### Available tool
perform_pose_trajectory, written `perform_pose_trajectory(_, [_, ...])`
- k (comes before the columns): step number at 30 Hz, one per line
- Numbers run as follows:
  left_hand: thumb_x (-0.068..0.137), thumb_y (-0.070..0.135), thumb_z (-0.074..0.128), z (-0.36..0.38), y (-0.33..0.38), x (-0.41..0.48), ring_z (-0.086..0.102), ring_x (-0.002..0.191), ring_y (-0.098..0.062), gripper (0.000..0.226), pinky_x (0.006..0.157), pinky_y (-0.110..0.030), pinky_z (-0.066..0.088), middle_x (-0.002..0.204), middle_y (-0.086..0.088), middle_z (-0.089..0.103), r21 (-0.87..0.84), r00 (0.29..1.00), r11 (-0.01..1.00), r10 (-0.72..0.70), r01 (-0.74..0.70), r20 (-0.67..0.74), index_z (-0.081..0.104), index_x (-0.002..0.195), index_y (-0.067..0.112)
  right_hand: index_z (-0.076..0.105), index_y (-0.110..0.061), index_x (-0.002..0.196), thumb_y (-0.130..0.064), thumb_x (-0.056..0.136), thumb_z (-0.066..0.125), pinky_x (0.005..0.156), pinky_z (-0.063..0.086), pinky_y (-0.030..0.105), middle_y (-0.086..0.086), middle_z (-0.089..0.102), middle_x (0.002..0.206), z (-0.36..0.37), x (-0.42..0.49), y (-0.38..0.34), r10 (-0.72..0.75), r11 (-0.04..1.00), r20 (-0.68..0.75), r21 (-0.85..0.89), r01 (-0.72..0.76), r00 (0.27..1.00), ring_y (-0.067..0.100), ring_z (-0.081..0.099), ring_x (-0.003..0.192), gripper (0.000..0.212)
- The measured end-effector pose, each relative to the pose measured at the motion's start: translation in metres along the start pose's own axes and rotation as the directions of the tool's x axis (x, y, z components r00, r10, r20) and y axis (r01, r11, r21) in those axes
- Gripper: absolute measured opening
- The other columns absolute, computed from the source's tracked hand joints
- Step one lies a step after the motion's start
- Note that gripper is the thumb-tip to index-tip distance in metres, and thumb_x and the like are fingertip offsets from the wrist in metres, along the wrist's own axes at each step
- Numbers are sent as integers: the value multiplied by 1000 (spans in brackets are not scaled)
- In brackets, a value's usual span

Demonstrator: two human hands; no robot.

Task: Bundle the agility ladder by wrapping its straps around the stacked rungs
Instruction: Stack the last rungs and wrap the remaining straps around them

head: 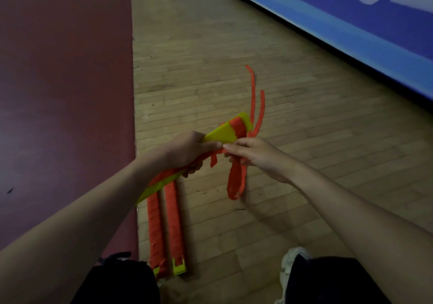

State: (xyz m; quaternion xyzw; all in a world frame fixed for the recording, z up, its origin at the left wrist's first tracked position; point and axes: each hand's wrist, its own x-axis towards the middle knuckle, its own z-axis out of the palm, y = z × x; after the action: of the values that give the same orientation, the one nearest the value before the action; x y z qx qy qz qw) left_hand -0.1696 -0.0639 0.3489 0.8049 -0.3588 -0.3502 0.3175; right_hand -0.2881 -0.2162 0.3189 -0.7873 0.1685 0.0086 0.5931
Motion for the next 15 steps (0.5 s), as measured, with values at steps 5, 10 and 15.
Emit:
perform_pose_trajectory(5, [94, 47, 53, -1, -8, 2, 47, 34, -16, 44, 37, -26, 42, 53, -10, 53, 101, 999, 994, -37, 37, -2, 55, 77, 8, 67, -22, 75, -33, 83, 73, 69, 45, 29, 1, 64, 70, -29, -3, -10, -111, 935, -50, -343, 87, 993, 9, 58, 65, 15])
perform_pose_trajectory(10, [94, 52, 50, 0, 0, -1, 48, 37, -19, 49, 39, -26, 44, 56, -12, 54, 42, 1000, 999, -28, 28, 4, 57, 88, 4, 65, -26, 72, -31, 83, 73, 62, 39, 26, -3, 54, 64, -48, -4, -14, -158, 949, -181, -301, 98, 971, 8, 49, 61, 14])
perform_pose_trajectory(15, [91, 59, 49, 2, 6, -3, 49, 38, -19, 52, 43, -30, 47, 59, -12, 56, 82, 999, 996, -36, 36, -1, 55, 85, 8, 66, -27, 71, -31, 78, 77, 72, 44, 30, -8, 62, 71, -58, 1, -10, -224, 961, -317, -229, 155, 922, 6, 55, 70, 14])
